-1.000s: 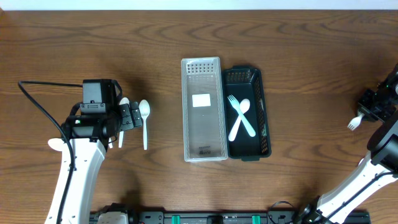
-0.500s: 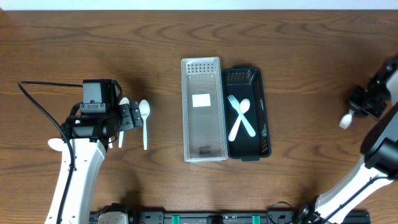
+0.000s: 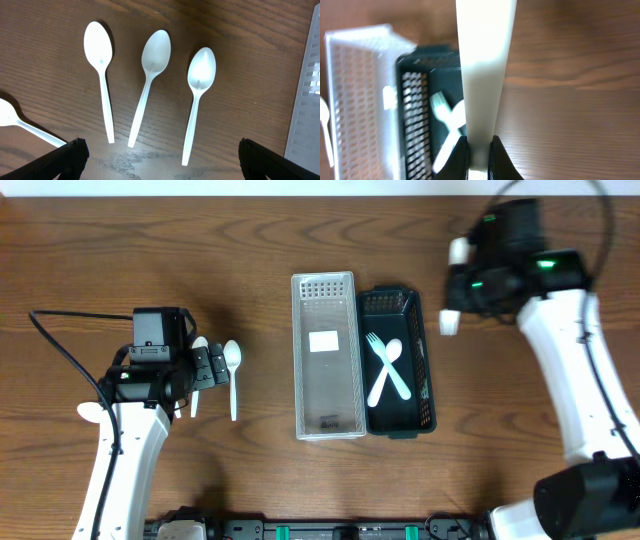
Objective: Pack container
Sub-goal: 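Carry the fork with the right gripper into the black basket and release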
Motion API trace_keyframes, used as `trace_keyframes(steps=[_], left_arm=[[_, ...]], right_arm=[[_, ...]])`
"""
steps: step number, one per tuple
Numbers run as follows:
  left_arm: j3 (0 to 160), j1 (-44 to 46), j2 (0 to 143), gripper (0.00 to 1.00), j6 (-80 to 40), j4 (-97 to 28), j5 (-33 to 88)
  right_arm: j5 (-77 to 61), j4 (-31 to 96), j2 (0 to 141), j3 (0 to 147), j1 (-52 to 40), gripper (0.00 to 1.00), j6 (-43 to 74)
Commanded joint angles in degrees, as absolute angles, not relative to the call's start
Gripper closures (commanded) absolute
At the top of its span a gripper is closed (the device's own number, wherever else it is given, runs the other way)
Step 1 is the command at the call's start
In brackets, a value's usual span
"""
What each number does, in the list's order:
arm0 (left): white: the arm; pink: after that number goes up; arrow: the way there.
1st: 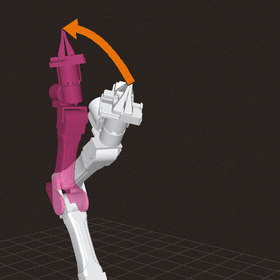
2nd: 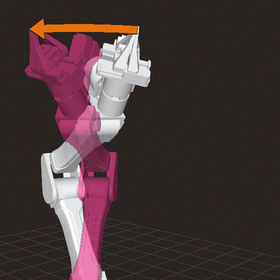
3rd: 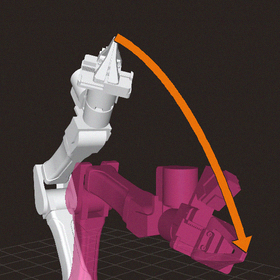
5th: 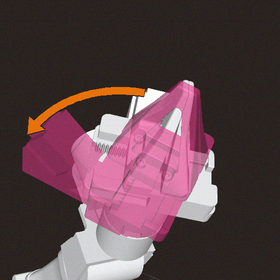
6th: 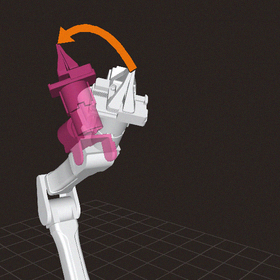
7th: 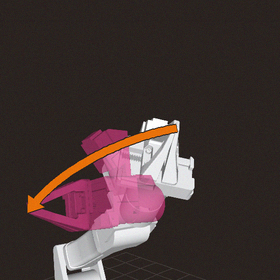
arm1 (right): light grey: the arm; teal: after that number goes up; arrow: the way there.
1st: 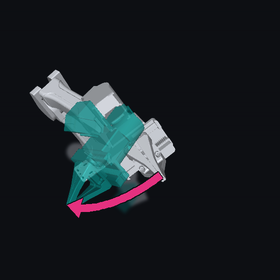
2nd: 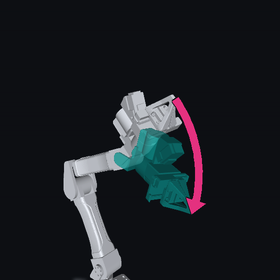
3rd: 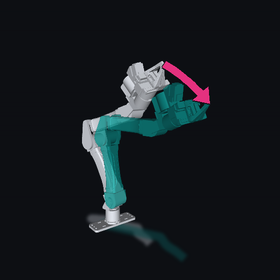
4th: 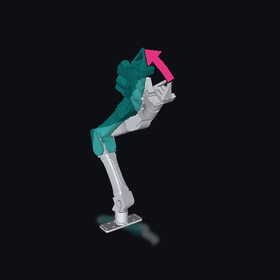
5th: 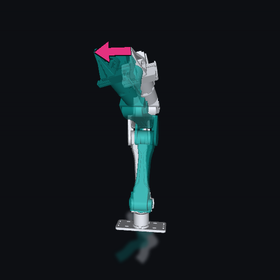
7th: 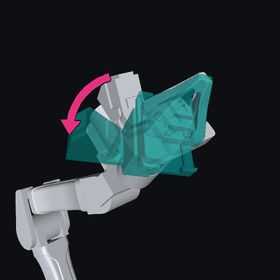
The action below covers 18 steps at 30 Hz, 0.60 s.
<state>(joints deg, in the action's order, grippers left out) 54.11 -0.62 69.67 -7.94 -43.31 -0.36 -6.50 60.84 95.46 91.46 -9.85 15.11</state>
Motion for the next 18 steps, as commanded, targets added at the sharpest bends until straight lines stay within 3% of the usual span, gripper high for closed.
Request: trace_keyframes(steps=[1, 8, 10, 11, 13, 18], left_arm=[[55.4, -0.4, 69.6, 0.02, -8.7, -43.5, -0.6], [55.4, -0.4, 69.6, 0.02, -8.7, -43.5, -0.6], [55.4, -0.4, 69.6, 0.02, -8.7, -43.5, -0.6], [55.4, -0.4, 69.6, 0.02, -8.7, -43.5, -0.6], [55.4, -0.4, 69.6, 0.02, -8.7, -43.5, -0.6], [55.4, -0.4, 69.6, 0.02, -8.7, -43.5, -0.6]], right_arm=[[-3.8, 60.8, 98.6, 89.8, -15.9, 0.96, 19.4], [-3.3, 58.4, 107.5, 85.8, -23.5, 0.93, 19.7], [-3.3, 58.2, 109.5, 85.8, -25.0, 0.80, 19.7], [-3.2, 58.0, 110.1, 85.8, -25.6, 0.69, 19.7], [-3.2, 57.0, 110.4, 85.8, -26.1, 0.58, 19.7], [-2.9, 59.0, 109.0, 89.1, -25.0, 0.55, 19.7]])
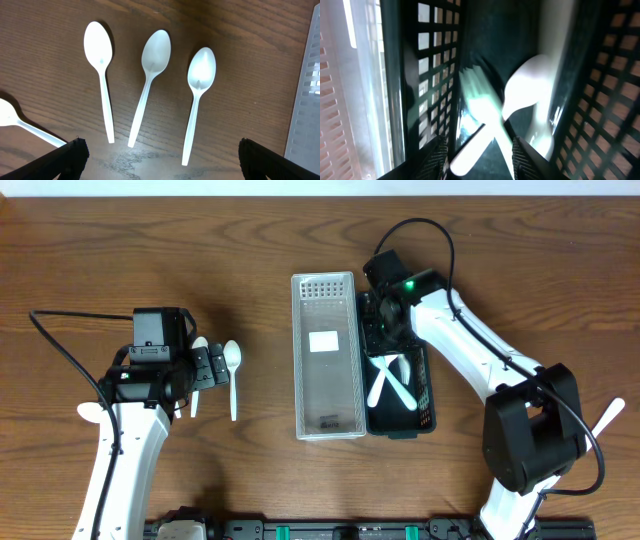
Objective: Pack container
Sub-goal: 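Carry the fork with the right gripper into the black basket and release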
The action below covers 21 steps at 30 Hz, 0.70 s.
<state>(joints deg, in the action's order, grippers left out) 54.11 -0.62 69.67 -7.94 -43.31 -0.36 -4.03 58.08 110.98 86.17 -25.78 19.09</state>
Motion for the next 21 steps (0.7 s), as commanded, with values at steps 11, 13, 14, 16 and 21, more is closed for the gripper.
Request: trace_keyframes(steps=[11, 13, 14, 16, 21], left_arm=[[55.4, -0.4, 69.6, 0.02, -8.7, -43.5, -0.6], [55.4, -0.4, 69.6, 0.02, -8.7, -43.5, -0.6], [55.4, -0.4, 69.6, 0.02, -8.7, -43.5, -0.6], [55.4, -0.4, 69.6, 0.02, -8.7, -43.5, -0.6], [55.4, -0.4, 69.6, 0.02, -8.7, -43.5, -0.6]], right_arm=[[7.5, 69.8, 89.6, 93.6, -2.4, 0.54, 30.9], [7.5, 71.7, 87.5, 93.6, 4.0, 0.51, 30.8], [7.5, 72.8, 87.0, 93.6, 7.0, 0.48, 30.8], [7.5, 74.7, 87.0, 93.5, 13.7, 0.44, 28.8], [7.4, 73.7, 88.4, 88.7, 26.3, 0.42, 23.7]])
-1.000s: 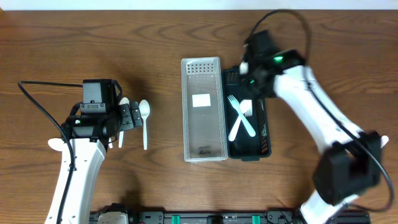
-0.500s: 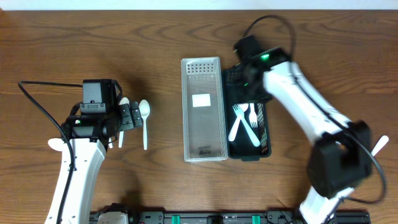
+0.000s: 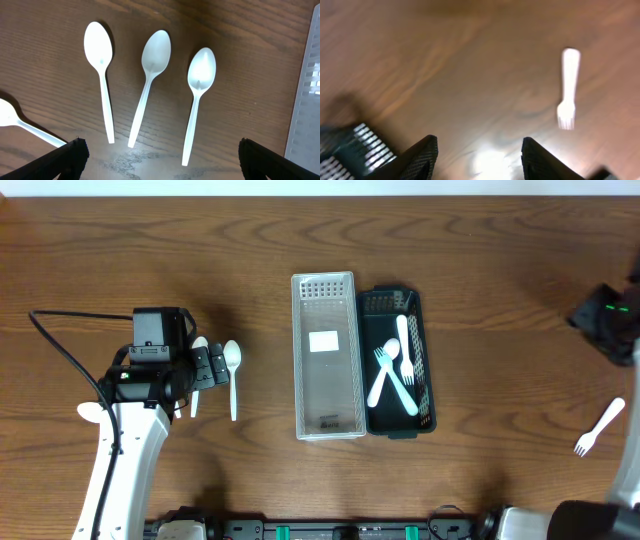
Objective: Pack container
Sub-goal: 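Carry the fork with the right gripper into the black basket and release, then reach the right gripper to the last white fork and grasp it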
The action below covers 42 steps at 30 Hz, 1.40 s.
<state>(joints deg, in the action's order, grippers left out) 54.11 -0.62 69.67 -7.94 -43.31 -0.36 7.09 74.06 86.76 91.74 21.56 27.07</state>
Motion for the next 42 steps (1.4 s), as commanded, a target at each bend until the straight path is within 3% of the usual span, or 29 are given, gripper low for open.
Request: trace_keyframes(steps=[1, 7, 12, 20, 31, 35, 40, 42], left_arm=[[55.4, -0.4, 69.6, 0.02, -8.7, -43.5, -0.6], [55.4, -0.4, 69.6, 0.02, -8.7, -43.5, -0.6], [55.4, -0.4, 69.6, 0.02, -8.7, -43.5, -0.6], [55.4, -0.4, 69.6, 0.02, -8.7, -43.5, -0.6], [55.4, -0.4, 69.6, 0.02, -8.7, -43.5, -0.6], [55.4, -0.4, 69.6, 0.02, -8.7, -43.5, -0.6], [55.4, -0.4, 69.6, 0.02, -8.7, -43.5, -0.6], [55.4, -0.4, 69.6, 0.02, -8.7, -43.5, -0.6]], right_arm=[[7.4, 72.4, 88.6, 86.9, 28.7, 0.42, 22.5], [5.0, 63.3, 90.7, 76.3, 40.1, 0.36, 18.2], [4.0, 55.4, 93.4, 69.2, 45.9, 0.23, 17.1], [1.0, 46.1, 99.5, 63.2, 48.1, 0.18, 13.6], [0.8, 42.6, 108.4, 63.1, 48.0, 0.17, 13.2], [0.8, 42.5, 109.0, 63.1, 48.0, 0.28, 13.2], [0.3, 42.7, 109.0, 63.1, 48.0, 0.63, 13.2], [-0.4, 42.7, 109.0, 63.1, 48.0, 0.69, 13.2]])
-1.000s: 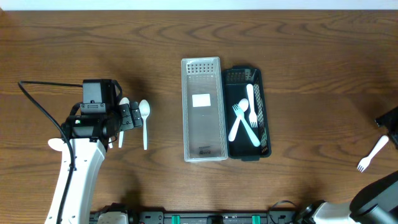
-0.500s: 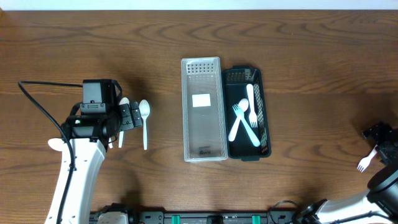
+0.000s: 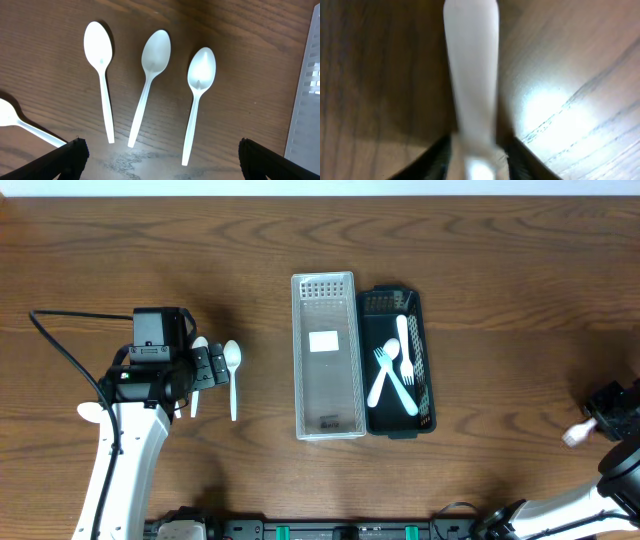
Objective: Pack container
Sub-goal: 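Reach the right gripper to the last white fork and grasp it, then carry the fork with the right gripper into the black basket and release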
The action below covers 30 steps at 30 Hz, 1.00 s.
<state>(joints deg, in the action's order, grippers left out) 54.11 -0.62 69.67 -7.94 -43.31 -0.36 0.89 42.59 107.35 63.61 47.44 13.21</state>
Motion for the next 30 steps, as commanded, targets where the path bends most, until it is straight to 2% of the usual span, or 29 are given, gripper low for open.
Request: trace_keyframes(steps=[1, 10, 19, 26, 30], left_arm=[[55.4, -0.4, 69.6, 0.02, -8.7, -43.5, -0.6], [55.4, -0.4, 69.6, 0.02, -8.7, -43.5, -0.6], [55.4, -0.4, 69.6, 0.02, -8.7, -43.5, -0.6], [55.4, -0.4, 69.6, 0.02, -8.7, -43.5, -0.6], [55.4, -0.4, 69.6, 0.02, -8.7, -43.5, -0.6]], right_arm=[[-0.8, 42.7, 109.0, 63.1, 48.0, 0.70, 13.2], [-2.0, 43.1, 109.0, 63.1, 47.2, 0.83, 13.2], [-2.0, 44.2, 106.8, 63.5, 42.7, 0.84, 13.2], [-5.6, 47.1, 95.6, 67.5, 33.8, 0.83, 13.2], [-10.0, 52.6, 88.6, 73.7, 25.0, 0.86, 13.2]])
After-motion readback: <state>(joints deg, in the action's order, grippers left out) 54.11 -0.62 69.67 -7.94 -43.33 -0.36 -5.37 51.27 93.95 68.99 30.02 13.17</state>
